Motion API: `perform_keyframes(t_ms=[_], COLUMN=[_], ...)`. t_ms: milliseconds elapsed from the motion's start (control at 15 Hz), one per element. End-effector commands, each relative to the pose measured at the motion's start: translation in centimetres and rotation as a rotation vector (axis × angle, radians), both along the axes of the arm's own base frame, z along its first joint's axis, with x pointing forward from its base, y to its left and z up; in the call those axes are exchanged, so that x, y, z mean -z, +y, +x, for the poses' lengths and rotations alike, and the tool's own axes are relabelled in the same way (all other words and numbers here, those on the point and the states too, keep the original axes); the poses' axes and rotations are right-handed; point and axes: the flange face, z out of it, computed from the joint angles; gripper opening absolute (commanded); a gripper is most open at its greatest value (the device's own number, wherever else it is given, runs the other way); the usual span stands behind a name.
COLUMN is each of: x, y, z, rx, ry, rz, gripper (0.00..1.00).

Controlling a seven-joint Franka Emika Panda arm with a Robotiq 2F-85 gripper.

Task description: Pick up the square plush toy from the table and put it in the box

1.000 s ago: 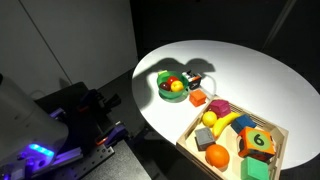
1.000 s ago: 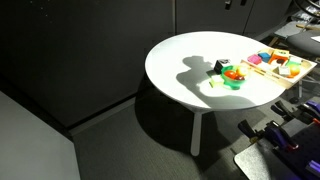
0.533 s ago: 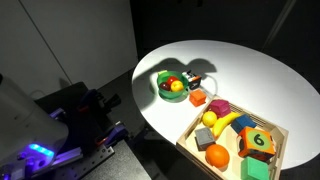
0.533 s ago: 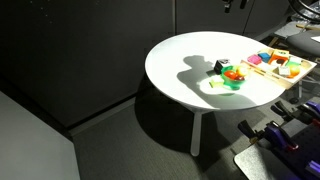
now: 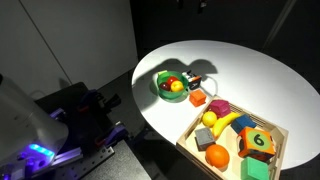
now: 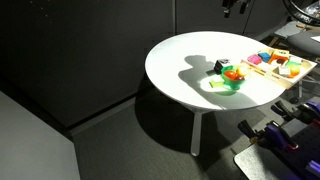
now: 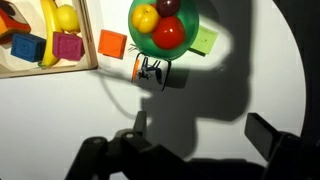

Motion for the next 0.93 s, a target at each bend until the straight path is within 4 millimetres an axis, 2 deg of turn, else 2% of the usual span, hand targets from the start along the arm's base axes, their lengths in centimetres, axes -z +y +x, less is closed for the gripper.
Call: perform_keyframes(t_ms=[0,667,867], x=[2.1,10.6,13.0], y=[-1.4,-4.9,-5.5], z=[1.7,3.9,4.2], rx=[0.062,0.262,0.264], ry=[0.017,0.034,0.041], rz=[-0.022,-0.06,-0.069], gripper=[1.0,1.0,1.0])
